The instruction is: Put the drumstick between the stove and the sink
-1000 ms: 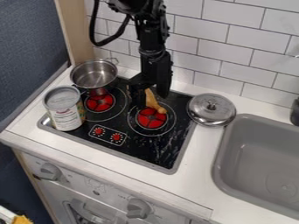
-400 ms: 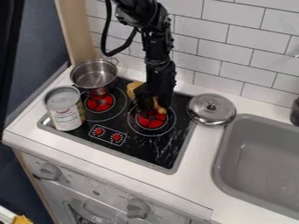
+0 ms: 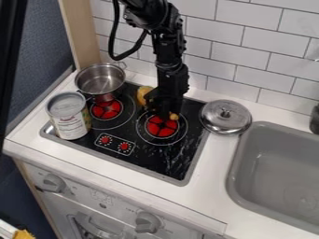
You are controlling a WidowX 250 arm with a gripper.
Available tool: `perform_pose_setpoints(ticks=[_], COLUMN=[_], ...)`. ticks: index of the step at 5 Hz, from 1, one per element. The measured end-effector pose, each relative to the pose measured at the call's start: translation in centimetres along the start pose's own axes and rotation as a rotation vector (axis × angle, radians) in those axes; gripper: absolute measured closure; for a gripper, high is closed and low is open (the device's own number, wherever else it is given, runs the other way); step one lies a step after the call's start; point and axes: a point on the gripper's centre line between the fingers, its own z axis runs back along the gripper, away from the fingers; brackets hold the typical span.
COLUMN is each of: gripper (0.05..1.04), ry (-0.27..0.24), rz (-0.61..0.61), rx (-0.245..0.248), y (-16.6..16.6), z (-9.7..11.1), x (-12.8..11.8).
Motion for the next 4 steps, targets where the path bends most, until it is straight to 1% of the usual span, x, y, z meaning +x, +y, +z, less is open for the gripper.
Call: perform_pose_setpoints(ticks=[1,2,3,4], gripper=[0.785,0.785,0.785,0.785], ry=[-0.027,-0.047,-0.049,-0.078], rz=[-0.018,-0.048,-0.146,-0.356], rx=[-0.023,0.009,0.057,0.050], y=[-0.5,-1.4,-1.9,-3.1], z=[0.1,2.7,6.2,8.2], x=[0.3,0.7,1.7,4.6])
